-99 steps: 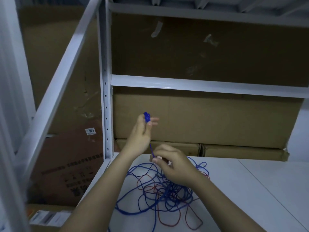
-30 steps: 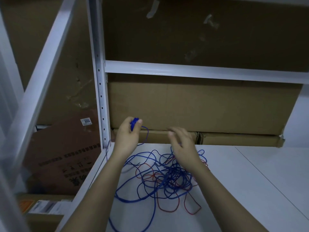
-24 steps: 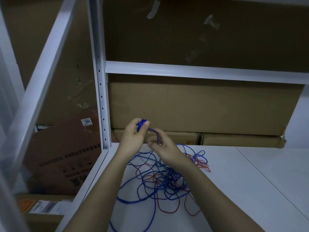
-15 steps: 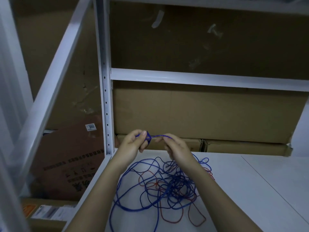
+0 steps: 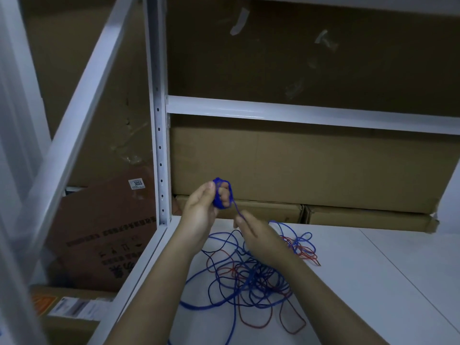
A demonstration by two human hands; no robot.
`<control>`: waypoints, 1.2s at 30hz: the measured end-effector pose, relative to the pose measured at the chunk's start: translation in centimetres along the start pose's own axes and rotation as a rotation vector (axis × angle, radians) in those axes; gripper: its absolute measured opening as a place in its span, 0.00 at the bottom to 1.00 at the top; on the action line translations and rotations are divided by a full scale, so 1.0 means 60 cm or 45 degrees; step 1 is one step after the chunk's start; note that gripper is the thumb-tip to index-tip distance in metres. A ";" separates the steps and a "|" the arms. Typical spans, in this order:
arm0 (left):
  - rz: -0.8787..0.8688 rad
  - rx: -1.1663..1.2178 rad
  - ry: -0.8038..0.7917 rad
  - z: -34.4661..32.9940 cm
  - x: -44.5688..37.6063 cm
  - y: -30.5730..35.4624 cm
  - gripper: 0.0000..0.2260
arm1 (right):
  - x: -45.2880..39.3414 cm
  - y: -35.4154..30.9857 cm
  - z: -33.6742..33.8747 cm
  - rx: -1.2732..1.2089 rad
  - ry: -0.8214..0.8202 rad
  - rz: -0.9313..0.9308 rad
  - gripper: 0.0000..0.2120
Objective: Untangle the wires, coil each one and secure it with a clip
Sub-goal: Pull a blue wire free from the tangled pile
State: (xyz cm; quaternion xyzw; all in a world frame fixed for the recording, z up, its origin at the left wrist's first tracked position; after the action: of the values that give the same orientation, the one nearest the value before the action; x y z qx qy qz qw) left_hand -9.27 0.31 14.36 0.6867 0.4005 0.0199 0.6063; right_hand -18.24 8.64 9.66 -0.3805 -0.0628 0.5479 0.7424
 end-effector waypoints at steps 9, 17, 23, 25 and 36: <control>-0.069 -0.391 0.234 0.039 -0.007 -0.028 0.08 | 0.029 -0.018 -0.040 0.434 0.138 0.395 0.22; -0.141 -1.116 -0.119 0.034 0.013 -0.052 0.09 | 0.041 -0.039 -0.005 0.334 0.323 0.485 0.15; 0.082 -1.132 -0.330 0.031 0.033 -0.081 0.19 | 0.023 -0.006 0.036 0.078 0.406 0.459 0.12; 0.124 -1.026 -0.355 0.025 0.038 -0.078 0.22 | 0.015 0.006 0.047 -0.011 0.392 0.370 0.09; 0.230 -0.138 -0.185 0.025 0.039 -0.062 0.13 | 0.020 0.012 0.016 -0.633 0.270 0.044 0.15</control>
State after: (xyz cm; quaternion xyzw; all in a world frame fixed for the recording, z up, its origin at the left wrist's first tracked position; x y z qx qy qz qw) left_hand -8.87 0.24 9.77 0.6859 0.2904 0.0462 0.6657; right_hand -18.80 10.20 9.48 -0.6074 -0.1108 0.4852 0.6191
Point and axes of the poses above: each hand's wrist, its own x-axis away from the middle knuckle, its own z-axis out of the back of the hand, y = z × x, the point moved 7 cm from there along -x, towards the middle knuckle, and after that the axes turned 6 degrees about -x, right-handed, at the moved point
